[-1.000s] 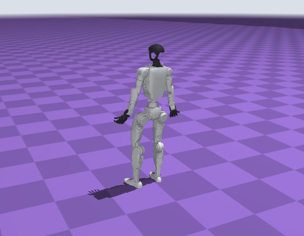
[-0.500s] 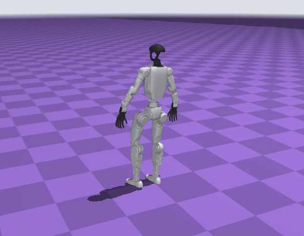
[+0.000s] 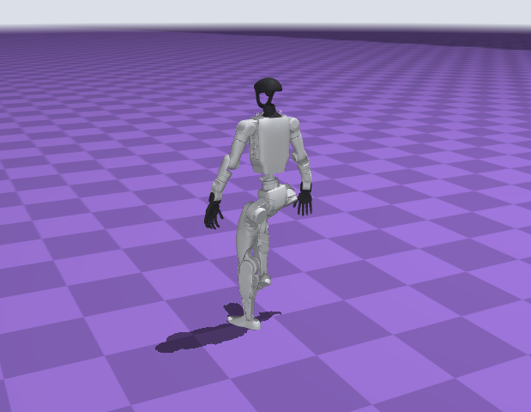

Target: Kungfu

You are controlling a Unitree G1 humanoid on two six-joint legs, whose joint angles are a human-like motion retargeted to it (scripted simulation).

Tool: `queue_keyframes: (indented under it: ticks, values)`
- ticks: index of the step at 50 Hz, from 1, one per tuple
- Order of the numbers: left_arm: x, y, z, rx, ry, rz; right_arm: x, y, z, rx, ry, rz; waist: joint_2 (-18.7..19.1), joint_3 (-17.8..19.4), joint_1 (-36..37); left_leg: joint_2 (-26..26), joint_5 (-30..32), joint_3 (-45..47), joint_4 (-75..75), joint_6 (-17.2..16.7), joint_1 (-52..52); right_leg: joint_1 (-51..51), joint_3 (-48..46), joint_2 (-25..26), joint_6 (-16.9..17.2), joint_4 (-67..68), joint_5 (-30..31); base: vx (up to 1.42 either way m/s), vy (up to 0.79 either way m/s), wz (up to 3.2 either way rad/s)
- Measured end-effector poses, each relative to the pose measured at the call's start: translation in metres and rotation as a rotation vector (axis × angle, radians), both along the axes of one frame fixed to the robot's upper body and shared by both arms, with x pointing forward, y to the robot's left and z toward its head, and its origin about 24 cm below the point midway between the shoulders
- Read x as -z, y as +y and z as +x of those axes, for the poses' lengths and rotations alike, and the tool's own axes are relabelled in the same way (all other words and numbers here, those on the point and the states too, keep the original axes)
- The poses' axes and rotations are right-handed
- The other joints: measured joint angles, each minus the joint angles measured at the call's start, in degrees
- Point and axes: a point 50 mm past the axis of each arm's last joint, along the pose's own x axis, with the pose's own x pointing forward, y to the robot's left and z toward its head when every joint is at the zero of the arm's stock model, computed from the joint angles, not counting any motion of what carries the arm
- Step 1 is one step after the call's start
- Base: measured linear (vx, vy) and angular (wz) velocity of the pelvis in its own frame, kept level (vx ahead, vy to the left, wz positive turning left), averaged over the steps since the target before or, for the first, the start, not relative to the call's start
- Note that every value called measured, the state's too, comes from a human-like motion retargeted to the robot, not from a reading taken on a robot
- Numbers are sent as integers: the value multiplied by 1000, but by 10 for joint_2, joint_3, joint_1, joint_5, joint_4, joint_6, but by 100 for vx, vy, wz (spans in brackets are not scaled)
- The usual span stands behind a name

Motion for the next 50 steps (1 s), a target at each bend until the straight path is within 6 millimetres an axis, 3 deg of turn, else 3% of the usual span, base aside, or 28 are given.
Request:
queue_keyframes:
  ticks: [5,10,17,21,25,27,29,30,32,34,35,37,40,42,45,48,50]
  values:
    - [2,-2,-7,-18,-10,-12,3,7,-3,16,-8,10,13,-8,-15,-1,-13,2,-4,9,9,-26,-7,-8,0,52,-40,14,17,14]
    - [4,-6,-11,-77,-24,-31,3,10,2,30,-62,7,-3,-6,-28,-19,-29,-3,16,4,12,-11,25,0,0,-25,-40,10,0,0]
    - [-5,-8,24,-140,-192,-60,-9,-7,18,146,-273,-85,-42,1,-12,-52,-66,-2,107,-15,-12,64,94,22,0,-228,47,8,-8,-26]
    - [-27,4,51,-284,-374,-119,-31,-20,24,313,-526,-101,-45,-10,0,-81,-46,-5,92,-22,6,139,147,33,0,-370,121,28,-12,-3]
    - [-82,29,87,-521,-770,-290,-57,-4,44,409,-871,51,-29,-1,-9,-104,94,-9,45,-85,46,251,243,38,0,-560,209,12,9,39]
    - [-128,46,111,-626,-1003,-430,-74,5,57,406,-1014,198,-34,17,-25,-128,185,7,42,-136,54,301,283,3,-4,-641,248,-13,23,140]
    - [-187,60,142,-702,-1254,-660,-91,13,75,395,-1128,355,-44,41,-55,-154,236,44,85,-161,14,325,281,-56,0,-698,288,-60,40,215]
    - [-220,65,156,-717,-1374,-802,-99,18,85,386,-1170,433,-48,58,-65,-163,235,69,121,-161,-13,332,276,-83,0,-714,273,-78,53,173]
    - [-289,75,177,-725,-1583,-1110,-111,29,99,381,-1215,547,-50,70,-68,-162,188,74,184,-161,-48,345,263,-111,-7,-704,181,-42,16,107]
    - [-352,72,196,-657,-1657,-1491,-122,40,104,373,-1242,640,-56,57,-42,-105,112,48,212,-161,-53,357,252,-98,-58,-696,101,28,-79,-4]
    - [-380,65,203,-589,-1638,-1688,-124,46,102,377,-1245,685,-62,46,-16,-48,92,57,209,-161,-44,359,252,-72,-99,-691,68,37,-99,-109]
    - [-424,39,221,-446,-1525,-2077,-125,59,104,403,-1237,769,-76,35,27,39,93,85,187,-116,-29,354,274,-48,-140,-666,20,27,-59,-99]
    - [-469,-14,232,-189,-1279,-2598,-133,71,108,401,-1246,888,-60,19,5,83,115,80,115,3,-44,329,257,-46,-147,-616,-6,7,7,20]
    - [-489,-53,233,-41,-1063,-2817,-142,70,113,396,-1272,951,-43,27,-17,103,118,92,45,-14,-36,323,250,-44,-154,-597,-26,-11,25,19]
    - [-507,-118,230,180,-644,-2952,-153,64,116,402,-1303,1033,-47,40,-37,98,112,113,-49,-19,-19,316,255,-53,-161,-580,-44,-10,12,18]
    - [-504,-185,223,357,-225,-2905,-164,56,117,400,-1348,1065,-41,52,-76,104,96,121,-66,-7,-33,304,228,-65,-166,-569,-53,-17,11,73]
    - [-496,-221,214,443,0,-2857,-174,49,121,398,-1406,1069,-41,64,-89,113,100,200,-67,16,-34,295,222,-74,-169,-564,-55,-24,23,42]
